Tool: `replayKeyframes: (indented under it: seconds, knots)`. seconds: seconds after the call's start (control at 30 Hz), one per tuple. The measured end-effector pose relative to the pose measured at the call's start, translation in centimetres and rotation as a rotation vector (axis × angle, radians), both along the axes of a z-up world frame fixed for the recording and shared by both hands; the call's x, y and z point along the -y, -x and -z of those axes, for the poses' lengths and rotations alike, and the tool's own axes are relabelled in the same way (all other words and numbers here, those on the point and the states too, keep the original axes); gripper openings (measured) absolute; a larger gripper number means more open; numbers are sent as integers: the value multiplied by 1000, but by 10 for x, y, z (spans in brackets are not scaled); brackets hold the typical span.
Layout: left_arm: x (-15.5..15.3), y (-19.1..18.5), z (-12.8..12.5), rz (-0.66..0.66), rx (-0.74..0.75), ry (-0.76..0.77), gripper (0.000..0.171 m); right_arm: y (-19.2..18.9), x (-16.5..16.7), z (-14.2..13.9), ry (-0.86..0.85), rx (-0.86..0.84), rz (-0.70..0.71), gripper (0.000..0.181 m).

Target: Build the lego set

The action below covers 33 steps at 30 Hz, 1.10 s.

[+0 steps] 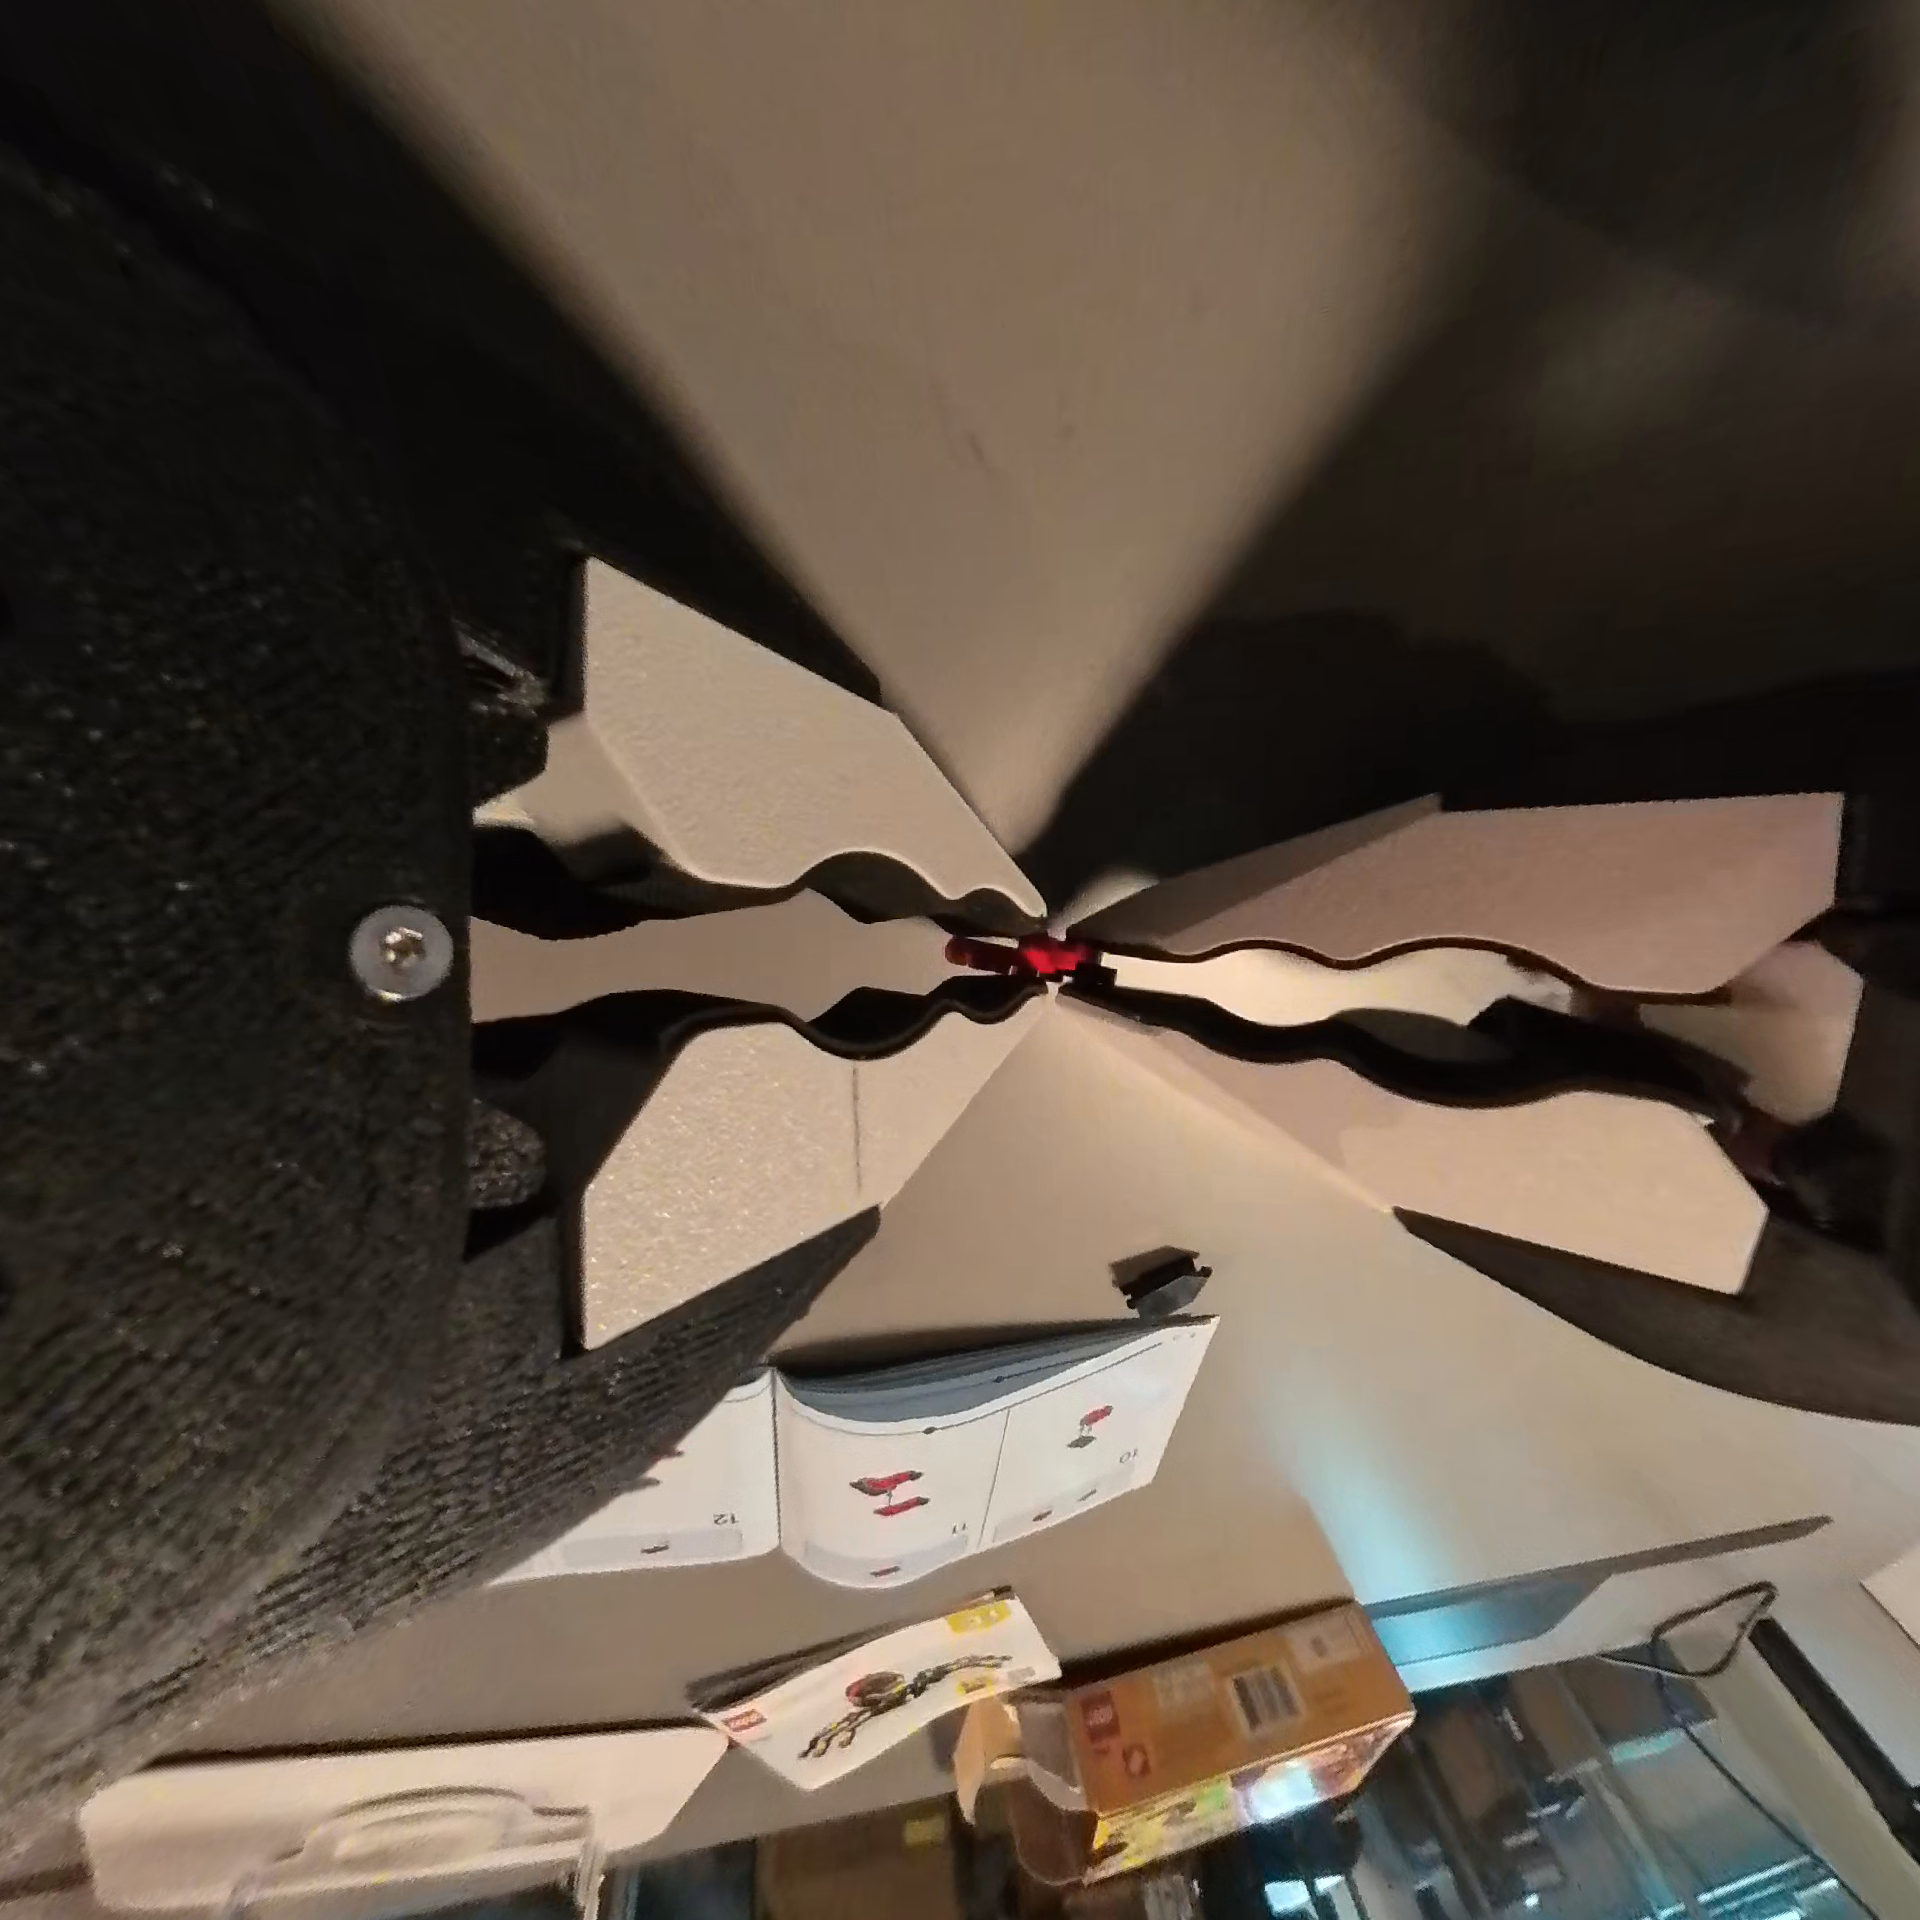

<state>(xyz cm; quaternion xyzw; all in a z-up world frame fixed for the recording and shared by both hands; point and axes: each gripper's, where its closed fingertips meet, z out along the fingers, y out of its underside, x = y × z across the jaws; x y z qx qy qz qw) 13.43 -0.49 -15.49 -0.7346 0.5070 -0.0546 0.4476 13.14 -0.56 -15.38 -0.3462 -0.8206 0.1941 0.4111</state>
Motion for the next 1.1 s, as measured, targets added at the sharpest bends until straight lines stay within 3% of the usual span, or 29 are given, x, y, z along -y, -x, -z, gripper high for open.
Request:
replayKeyframes:
  seconds: [0.17, 0.3, 0.63, 0.8, 0.97, 1.1]
  knots:
    - [-4, 4, -1, -8, -40, -69, 7, 4, -3, -2, 24, -50, 11, 6]
    - [-9, 9, -10, -23, -85, -188, 7, 3, -12, -7, 68, -75, 42, 34]
    - [-8, 10, -8, -4, -134, -235, 7, 1, -8, -15, -1, -129, -2, 3]
    - [-2, 7, -14, 39, -120, -273, 8, -1, -7, -15, 94, -115, 1, 4]
    - [6, 2, -26, 91, -6, -267, 7, -4, -1, -23, 162, -147, -44, 5]
    - [6, 13, -28, 42, 5, -258, 7, -15, -49, -55, 176, -322, 113, 33]
